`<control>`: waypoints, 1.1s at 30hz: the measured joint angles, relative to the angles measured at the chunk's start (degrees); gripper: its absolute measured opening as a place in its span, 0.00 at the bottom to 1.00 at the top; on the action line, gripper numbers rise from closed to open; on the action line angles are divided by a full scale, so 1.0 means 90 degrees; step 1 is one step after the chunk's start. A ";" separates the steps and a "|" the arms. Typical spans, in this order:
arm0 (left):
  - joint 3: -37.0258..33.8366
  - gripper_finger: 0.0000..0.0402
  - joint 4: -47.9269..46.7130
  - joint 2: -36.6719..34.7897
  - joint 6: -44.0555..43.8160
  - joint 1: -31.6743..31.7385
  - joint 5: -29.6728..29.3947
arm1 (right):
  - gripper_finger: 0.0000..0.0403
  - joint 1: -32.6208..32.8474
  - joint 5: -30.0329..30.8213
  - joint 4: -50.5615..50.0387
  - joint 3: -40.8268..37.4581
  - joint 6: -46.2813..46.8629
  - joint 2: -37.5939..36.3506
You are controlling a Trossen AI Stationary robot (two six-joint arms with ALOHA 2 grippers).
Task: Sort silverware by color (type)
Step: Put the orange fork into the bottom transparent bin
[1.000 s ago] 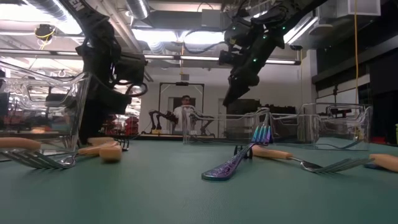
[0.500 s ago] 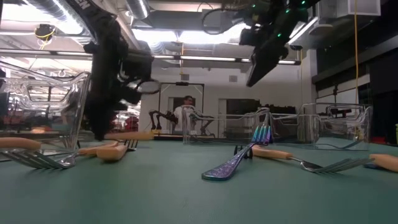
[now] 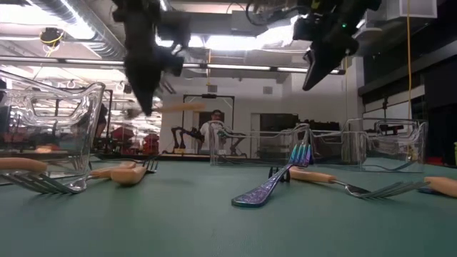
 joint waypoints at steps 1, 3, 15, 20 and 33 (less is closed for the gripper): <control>0.0181 0.00 -0.0192 0.0000 -0.0331 -0.0087 0.0020 | 0.15 0.0088 0.0110 -0.0014 -0.0057 0.0002 -0.0043; 0.0557 0.00 -0.0517 0.0000 -0.1064 -0.0283 0.0042 | 0.15 0.0247 0.0267 -0.0009 -0.0185 0.0006 -0.0115; 0.2111 0.00 -0.1512 -0.0002 -0.4967 -0.2457 0.0307 | 0.15 0.1122 0.0463 -0.0029 -0.0647 0.0130 -0.0173; 0.2195 0.00 -0.1517 -0.0002 -0.6819 -0.3666 0.0061 | 0.15 0.1422 0.0549 -0.0005 -0.0690 0.0135 -0.0173; 0.2195 0.00 -0.1466 0.0092 -1.0155 -0.6238 -0.1609 | 0.15 0.1670 0.0572 0.0005 -0.0690 0.0355 -0.0172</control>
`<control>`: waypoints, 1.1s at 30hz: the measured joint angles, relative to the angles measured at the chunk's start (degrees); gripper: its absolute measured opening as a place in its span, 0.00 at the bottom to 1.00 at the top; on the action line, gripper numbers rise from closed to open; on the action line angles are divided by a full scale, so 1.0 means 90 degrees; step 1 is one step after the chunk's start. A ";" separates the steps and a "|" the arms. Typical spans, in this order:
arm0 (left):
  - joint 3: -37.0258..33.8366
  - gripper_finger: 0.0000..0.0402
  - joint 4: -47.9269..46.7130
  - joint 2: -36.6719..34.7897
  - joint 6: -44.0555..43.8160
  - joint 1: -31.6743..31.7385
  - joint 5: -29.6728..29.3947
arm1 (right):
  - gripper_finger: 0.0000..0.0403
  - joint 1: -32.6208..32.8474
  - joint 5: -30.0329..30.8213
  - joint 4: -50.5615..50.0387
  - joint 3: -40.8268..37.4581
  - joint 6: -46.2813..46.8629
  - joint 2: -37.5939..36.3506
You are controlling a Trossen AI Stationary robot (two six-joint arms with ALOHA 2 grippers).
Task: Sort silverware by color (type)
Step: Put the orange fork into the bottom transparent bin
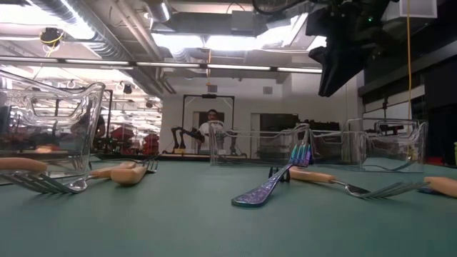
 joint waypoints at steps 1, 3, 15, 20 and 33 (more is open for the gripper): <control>0.0000 0.00 0.0002 0.0049 -0.0077 -0.0117 -0.0037 | 0.15 0.0000 0.0000 0.0002 0.0000 0.0002 0.0000; 0.0000 0.00 0.0000 0.0167 -0.0257 -0.0304 -0.0044 | 0.15 0.0000 0.0002 0.0002 0.0000 -0.0022 0.0000; 0.0000 0.00 -0.0218 0.1193 -0.0553 -0.0857 0.0569 | 0.15 0.0000 -0.0012 0.0000 0.0000 0.0171 0.0002; 0.0000 0.00 -0.0558 0.1602 -0.0560 -0.0880 0.0921 | 0.15 0.0000 -0.0012 0.0002 0.0000 0.0184 0.0002; 0.0000 0.00 -0.0945 0.2296 -0.0690 -0.0868 0.1301 | 0.15 0.0002 -0.0062 0.0000 0.0000 0.0415 0.0002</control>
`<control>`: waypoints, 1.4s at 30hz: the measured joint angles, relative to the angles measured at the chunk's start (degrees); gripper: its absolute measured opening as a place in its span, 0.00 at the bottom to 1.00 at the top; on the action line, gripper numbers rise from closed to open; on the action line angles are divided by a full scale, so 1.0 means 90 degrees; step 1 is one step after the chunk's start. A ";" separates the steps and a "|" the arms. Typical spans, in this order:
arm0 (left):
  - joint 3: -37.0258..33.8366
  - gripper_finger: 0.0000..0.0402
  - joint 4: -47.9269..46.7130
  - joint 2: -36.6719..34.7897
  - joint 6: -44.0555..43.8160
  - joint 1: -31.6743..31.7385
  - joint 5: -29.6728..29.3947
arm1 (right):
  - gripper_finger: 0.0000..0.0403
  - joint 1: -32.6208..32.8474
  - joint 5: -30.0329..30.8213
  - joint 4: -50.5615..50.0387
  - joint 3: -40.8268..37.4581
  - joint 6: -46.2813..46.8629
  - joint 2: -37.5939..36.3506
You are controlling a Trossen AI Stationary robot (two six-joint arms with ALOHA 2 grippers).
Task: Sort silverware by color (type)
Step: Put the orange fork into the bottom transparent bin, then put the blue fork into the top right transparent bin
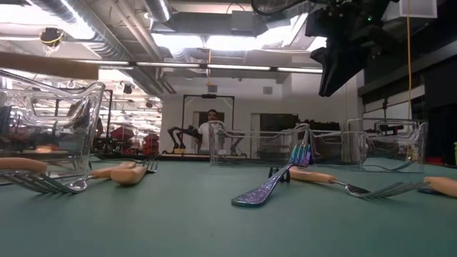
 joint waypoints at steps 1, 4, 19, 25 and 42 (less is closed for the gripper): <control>0.0000 0.00 -0.0050 0.0036 -0.0001 0.0000 0.0009 | 0.15 0.0000 -0.0055 0.0002 0.0002 0.0033 0.0000; -0.0019 0.00 -0.0113 0.0123 0.0001 0.0000 0.0000 | 0.15 0.0000 -0.0332 0.0010 0.0002 0.0052 0.0001; -0.1180 0.00 0.0614 0.0231 0.0023 0.0024 0.0667 | 0.15 0.0000 -0.0560 0.0170 0.0002 0.0060 0.0002; -0.1353 0.01 0.0892 0.0218 0.0025 0.0027 0.0599 | 0.15 0.0000 -0.0561 0.0170 0.0002 0.0060 0.0002; -0.1404 0.07 0.0960 0.0276 0.0033 0.0022 0.0651 | 0.15 0.0000 -0.0628 0.0185 0.0002 0.0058 0.0005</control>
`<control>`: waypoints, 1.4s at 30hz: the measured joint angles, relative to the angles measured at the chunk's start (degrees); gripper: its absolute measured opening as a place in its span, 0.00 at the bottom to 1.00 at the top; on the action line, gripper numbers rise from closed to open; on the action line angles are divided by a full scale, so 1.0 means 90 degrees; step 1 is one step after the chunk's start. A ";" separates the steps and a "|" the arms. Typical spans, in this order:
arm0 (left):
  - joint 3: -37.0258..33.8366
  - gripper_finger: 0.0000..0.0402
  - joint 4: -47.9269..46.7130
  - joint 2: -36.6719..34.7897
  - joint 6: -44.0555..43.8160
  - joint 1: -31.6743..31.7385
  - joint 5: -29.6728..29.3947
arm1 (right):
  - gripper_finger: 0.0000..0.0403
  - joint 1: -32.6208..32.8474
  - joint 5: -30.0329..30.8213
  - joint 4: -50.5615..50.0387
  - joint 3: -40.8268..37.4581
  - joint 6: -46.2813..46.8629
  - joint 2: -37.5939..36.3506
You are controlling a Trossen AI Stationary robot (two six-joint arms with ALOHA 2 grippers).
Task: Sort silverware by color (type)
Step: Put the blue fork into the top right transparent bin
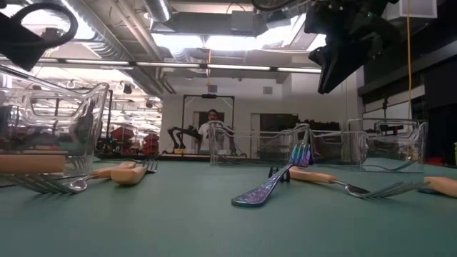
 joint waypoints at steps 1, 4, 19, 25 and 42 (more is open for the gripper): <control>0.0005 0.07 0.0000 -0.0019 -0.0010 0.0000 0.0017 | 0.15 0.0000 0.0000 0.0000 0.0000 0.0000 0.0000; 0.0021 0.07 0.0003 -0.0022 -0.0015 -0.0002 0.0023 | 0.15 0.0000 0.0000 0.0000 0.0000 0.0000 0.0000; 0.1470 0.07 -0.0507 -0.0032 0.0668 -0.0002 -0.0185 | 0.15 0.0005 -0.0386 -0.0579 0.0002 0.0192 -0.0086; 0.2350 0.07 -0.1198 -0.0034 0.1005 0.0021 -0.0937 | 0.15 0.0005 -0.0386 -0.0694 0.0007 0.0334 -0.0241; 0.2960 0.07 -0.0149 -0.0046 0.5446 0.1673 -0.3320 | 0.15 0.1654 -0.0507 -0.1285 0.0007 0.1937 -0.0731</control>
